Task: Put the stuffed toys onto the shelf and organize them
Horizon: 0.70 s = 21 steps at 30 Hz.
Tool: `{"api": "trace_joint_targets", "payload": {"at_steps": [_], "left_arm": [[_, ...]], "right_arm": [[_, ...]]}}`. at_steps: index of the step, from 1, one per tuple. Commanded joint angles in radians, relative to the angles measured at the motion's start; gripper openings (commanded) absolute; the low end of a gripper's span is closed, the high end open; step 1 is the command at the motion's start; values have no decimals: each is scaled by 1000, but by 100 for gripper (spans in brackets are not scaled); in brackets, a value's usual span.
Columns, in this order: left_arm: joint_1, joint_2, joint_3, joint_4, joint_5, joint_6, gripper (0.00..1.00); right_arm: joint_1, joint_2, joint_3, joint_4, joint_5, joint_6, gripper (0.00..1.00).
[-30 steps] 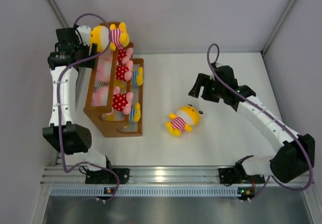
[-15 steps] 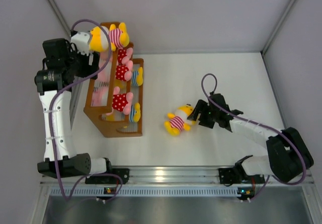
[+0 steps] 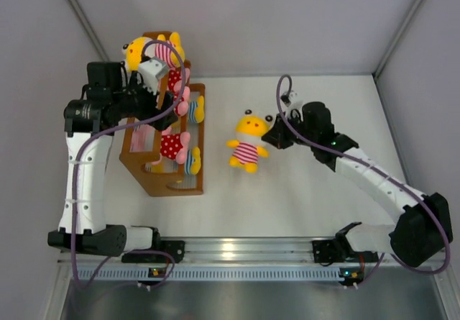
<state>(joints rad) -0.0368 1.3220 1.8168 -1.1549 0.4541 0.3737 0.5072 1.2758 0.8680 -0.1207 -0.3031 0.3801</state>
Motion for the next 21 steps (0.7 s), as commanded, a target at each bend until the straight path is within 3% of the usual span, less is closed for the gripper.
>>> {"api": "trace_joint_targets", "payload": {"at_steps": [1,9,14,21], "left_arm": [[-76,-6,10,-22,112,5,87],[-264,39,102,-22,155,-4,98],[-328,59,183,-23,71,28,98],[-344,75,223,-22,89,37,98]], "right_arm": [[21,-78,252,-98,-195,-308,0],[50,66,638,-385,-453,-507,0],[86,160,854,-529,-427,-593,0],[149,281,1040,-677,-406,-662,0]]}}
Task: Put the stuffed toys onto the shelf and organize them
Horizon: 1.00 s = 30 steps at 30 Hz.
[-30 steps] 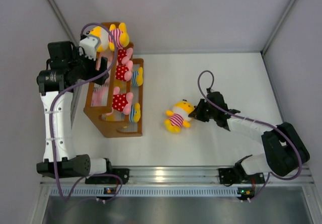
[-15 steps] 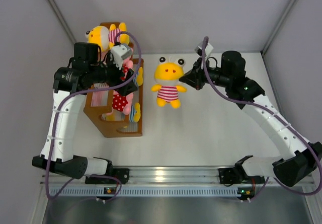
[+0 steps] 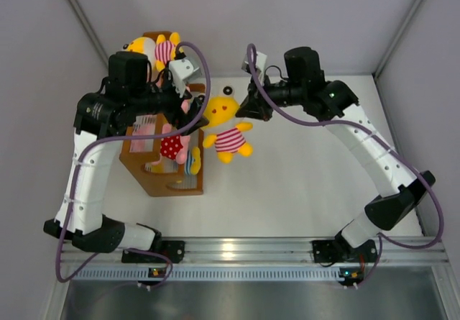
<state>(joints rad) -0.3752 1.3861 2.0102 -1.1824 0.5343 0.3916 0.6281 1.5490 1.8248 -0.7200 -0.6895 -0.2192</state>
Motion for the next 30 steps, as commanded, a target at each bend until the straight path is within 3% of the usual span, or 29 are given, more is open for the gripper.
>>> {"api": "trace_joint_targets", "payload": {"at_steps": [1,10,11,12,14,15,17,19,20,21,24,26,30], "left_arm": [[-5,14,28,6,4,21,98],[-39,80,4,9,-57,-13,95],[-39,86,7,9,-62,-28,89],[-39,99,12,9,-71,-40,62],[-39,108,33,10,-100,-66,27],[-37,105,41,12,-117,-74,2],[-39,93,42,26,-179,-91,0],[-37,64,27,35,-252,-99,0],[-36,54,13,58,-373,-105,0],[-31,39,-4,70,-437,-111,0],[103,42,8,70,-417,-174,0],[240,37,51,72,-379,-209,0],[346,33,111,64,-375,-220,0]], "right_arm": [[39,13,99,-78,-25,-68,0],[71,26,139,20,-73,12,0],[73,28,140,46,-99,20,0],[74,28,139,62,-111,36,0],[76,29,137,82,-117,50,0],[76,26,131,97,-108,56,0],[76,14,120,116,-58,84,0],[76,-1,76,177,-9,135,29],[76,-22,55,203,58,158,47],[73,-32,6,229,92,196,74],[59,-62,-79,324,157,268,89],[55,-69,-117,370,166,308,91],[55,-61,-156,418,140,362,92]]}}
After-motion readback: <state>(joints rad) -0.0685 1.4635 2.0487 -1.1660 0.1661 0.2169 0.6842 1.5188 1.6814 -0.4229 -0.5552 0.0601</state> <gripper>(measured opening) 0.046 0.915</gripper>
